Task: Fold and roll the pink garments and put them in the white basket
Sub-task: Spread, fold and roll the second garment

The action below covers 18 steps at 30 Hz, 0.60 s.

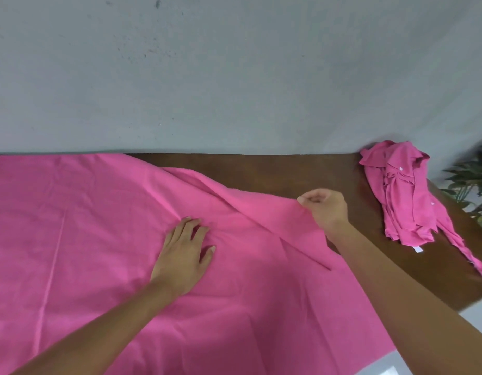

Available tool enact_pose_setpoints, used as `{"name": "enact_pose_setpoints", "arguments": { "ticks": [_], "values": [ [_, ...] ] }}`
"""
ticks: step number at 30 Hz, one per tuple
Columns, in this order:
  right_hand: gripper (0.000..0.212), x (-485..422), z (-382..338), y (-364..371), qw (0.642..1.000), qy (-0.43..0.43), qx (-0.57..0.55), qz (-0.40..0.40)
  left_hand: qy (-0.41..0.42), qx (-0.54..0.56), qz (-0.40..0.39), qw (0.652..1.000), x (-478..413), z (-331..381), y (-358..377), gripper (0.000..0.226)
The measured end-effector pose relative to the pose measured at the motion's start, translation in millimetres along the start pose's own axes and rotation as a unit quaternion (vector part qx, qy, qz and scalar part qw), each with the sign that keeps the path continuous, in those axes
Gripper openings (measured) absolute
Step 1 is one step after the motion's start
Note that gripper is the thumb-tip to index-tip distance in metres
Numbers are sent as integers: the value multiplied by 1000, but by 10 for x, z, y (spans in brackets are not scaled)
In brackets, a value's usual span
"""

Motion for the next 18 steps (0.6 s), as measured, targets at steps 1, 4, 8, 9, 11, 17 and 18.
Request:
{"name": "enact_pose_setpoints", "arguments": {
  "ticks": [1,4,8,9,11,17,18],
  "values": [
    [11,3,-75,-36,999,-39,-6,18,1,-1,0,1000,-3,-1,-1,60],
    [9,180,-307,-149,983,-167,-29,74,3,-3,0,1000,-6,-7,5,60],
    [8,588,-212,-77,930,-351,107,33,6,-3,6,1000,0,-9,13,56],
    [8,680,-75,-6,913,-381,146,-6,5,-2,6,1000,3,-7,12,56],
    [5,825,192,96,898,-386,197,-72,1,0,6,1000,5,-1,9,57],
    [17,532,516,131,968,-190,156,-50,-2,2,3,1000,4,3,11,56],
    [21,446,528,151,974,-166,146,-49,-3,1,3,1000,5,2,14,56]
  ]
}}
Point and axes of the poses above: each hand's wrist, its own x-axis away from the middle knuckle, its own y-axis out of the palm, z = x × y, the point moved 2 cm from there along -x, towards the middle knuckle, and after that the axes turned 6 degrees about y, right-handed, at the moved point
